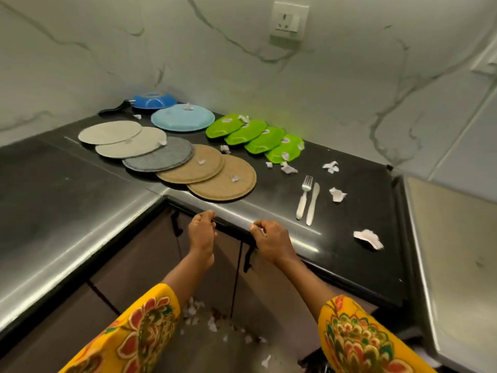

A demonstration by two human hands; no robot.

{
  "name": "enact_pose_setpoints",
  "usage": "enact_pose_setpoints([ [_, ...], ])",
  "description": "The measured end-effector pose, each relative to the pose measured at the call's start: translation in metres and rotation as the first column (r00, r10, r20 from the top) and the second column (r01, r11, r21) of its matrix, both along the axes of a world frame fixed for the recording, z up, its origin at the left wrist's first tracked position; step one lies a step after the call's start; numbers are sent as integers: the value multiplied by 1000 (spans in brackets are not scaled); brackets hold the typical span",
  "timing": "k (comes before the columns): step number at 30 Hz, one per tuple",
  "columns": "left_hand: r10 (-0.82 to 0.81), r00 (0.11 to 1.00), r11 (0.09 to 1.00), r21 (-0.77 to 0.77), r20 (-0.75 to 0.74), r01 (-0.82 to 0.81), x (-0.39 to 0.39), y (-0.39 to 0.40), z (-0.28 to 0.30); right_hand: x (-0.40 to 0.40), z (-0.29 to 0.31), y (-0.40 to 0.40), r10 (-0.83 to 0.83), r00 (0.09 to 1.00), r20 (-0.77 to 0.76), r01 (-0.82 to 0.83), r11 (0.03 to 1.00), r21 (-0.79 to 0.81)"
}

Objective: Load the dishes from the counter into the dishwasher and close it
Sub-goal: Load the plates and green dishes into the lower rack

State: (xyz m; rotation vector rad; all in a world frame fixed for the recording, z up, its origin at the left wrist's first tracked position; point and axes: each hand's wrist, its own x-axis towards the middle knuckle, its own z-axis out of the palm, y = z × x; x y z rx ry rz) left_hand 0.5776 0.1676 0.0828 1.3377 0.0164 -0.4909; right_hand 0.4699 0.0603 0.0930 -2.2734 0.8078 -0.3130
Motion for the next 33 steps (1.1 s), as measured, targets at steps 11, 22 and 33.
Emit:
enact_pose_setpoints([
  [11, 82, 990, 990, 119, -114, -68, 113, -35, -4, 113, -21, -57, -90, 969, -230, 87, 996, -20],
  [22, 189, 965, 971, 177, -182, -157, 147, -75, 3, 169, -26, -107, -194, 962, -190, 236, 944, 232],
  [33, 223, 901, 961, 240, -371, -139, 142, -78, 8, 168, -19, -125, -527, 850, 10, 472, 767, 435],
])
